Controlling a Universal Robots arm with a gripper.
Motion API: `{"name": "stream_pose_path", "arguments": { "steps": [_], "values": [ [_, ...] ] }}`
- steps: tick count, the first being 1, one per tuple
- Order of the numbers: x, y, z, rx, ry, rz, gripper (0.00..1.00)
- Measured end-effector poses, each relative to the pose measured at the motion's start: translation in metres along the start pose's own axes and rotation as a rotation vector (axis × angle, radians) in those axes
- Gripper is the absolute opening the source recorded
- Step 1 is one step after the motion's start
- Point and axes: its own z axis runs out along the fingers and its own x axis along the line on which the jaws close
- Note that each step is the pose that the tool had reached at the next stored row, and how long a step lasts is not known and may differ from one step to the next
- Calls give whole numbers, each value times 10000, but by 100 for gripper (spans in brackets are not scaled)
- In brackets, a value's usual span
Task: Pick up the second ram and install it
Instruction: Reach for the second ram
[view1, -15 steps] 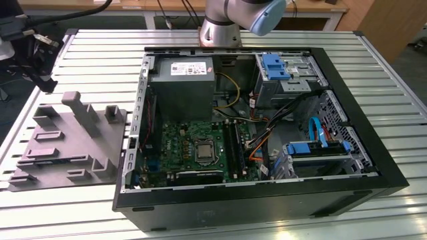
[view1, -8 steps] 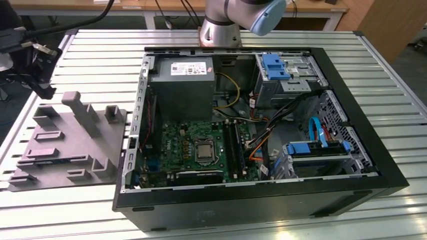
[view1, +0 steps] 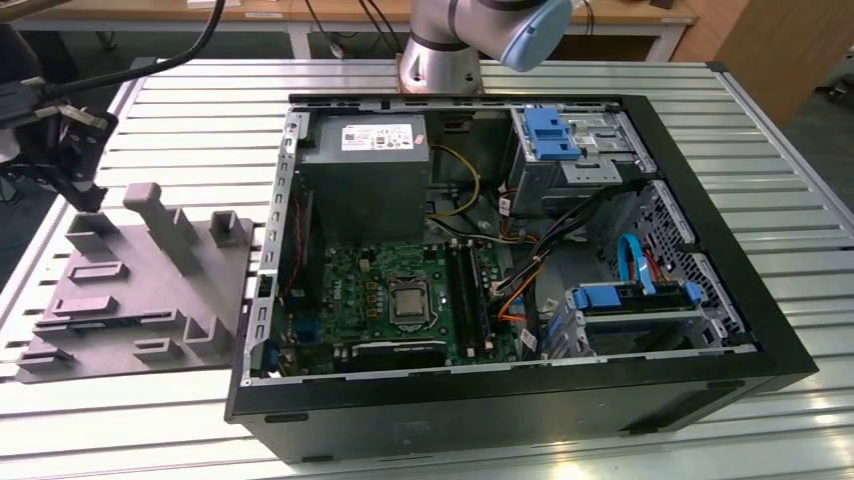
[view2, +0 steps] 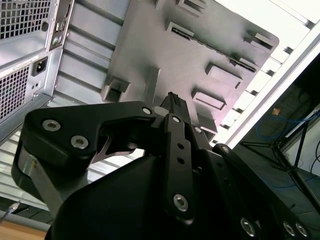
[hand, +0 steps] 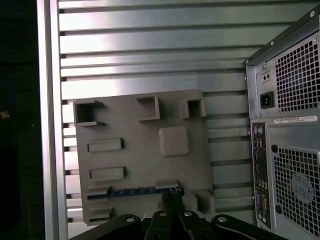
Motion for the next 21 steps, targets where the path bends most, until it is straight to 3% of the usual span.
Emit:
{"name": "stream_pose_path", "arguments": {
  "steps": [21],
  "values": [
    [275,-161,310,-2,-2,-1,11]
  ]
}}
